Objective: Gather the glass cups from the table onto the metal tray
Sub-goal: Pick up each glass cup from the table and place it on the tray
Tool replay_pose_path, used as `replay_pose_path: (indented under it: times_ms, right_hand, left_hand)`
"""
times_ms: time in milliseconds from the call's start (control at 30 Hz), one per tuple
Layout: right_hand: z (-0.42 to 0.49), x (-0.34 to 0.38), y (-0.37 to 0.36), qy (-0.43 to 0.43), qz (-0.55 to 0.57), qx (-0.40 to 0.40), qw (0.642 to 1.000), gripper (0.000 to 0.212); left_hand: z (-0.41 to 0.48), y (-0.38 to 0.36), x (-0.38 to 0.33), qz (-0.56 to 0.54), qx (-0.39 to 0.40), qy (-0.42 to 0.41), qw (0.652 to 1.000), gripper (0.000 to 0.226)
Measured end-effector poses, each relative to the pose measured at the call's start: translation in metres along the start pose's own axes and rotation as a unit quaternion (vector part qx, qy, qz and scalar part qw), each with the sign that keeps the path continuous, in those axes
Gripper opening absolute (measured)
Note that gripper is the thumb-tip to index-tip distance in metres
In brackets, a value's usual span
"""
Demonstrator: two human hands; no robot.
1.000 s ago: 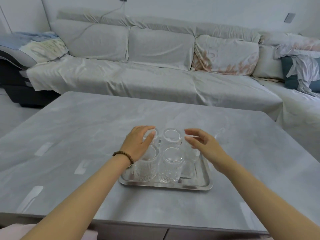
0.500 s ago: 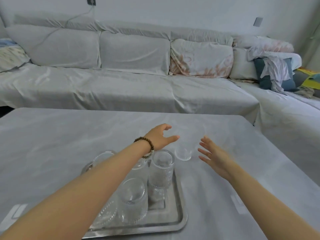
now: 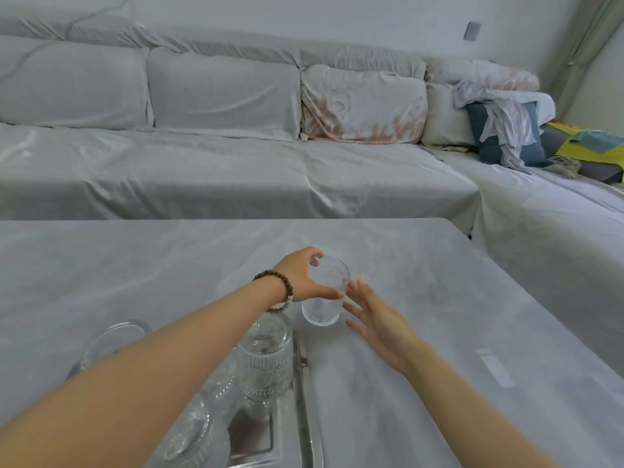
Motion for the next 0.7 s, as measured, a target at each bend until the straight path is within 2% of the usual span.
replay_pose_path:
  times_ms: [67, 200, 300, 333, 467, 700]
  right_hand:
    - [-0.003, 0.009, -0.005, 0.014, -0.015, 0.014, 1.0, 0.042]
    - [-0.019, 0.04, -0.018, 0.055, -0.051, 0.035, 0.997, 0.028]
    - [-0.033, 0.067, -0.025, 0.095, -0.072, 0.038, 0.992, 0.051]
    - [-0.038, 0.075, -0.028, 0.102, -0.068, 0.04, 0.992, 0.056]
    - [-0.064, 0.097, -0.055, 0.105, -0.019, 0.07, 0.992, 0.056]
    - [-0.107, 0.113, -0.1, 0.095, 0.034, 0.106, 0.989, 0.054]
  left_hand:
    - [-0.007, 0.009, -0.004, -0.032, -0.015, -0.009, 0.999, 0.093]
    - [-0.035, 0.043, -0.022, -0.133, -0.056, -0.042, 0.989, 0.089]
    - [-0.065, 0.071, -0.032, -0.224, -0.075, -0.052, 0.97, 0.082]
    - [-0.075, 0.078, -0.033, -0.26, -0.071, -0.05, 0.962, 0.082]
    - [-0.11, 0.093, -0.023, -0.377, -0.038, -0.026, 0.925, 0.087]
    - [-0.166, 0.092, 0.006, -0.488, -0.011, -0.025, 0.873, 0.086]
Point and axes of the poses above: each hand's wrist, its own z-axis towards the middle knuckle, its own y-axis out of the back of the hand, x = y × z, the point moved 10 cm from there along z, towards the middle knuckle, and after that the axes turned 5 degrees about y, right-handed, at the moved point
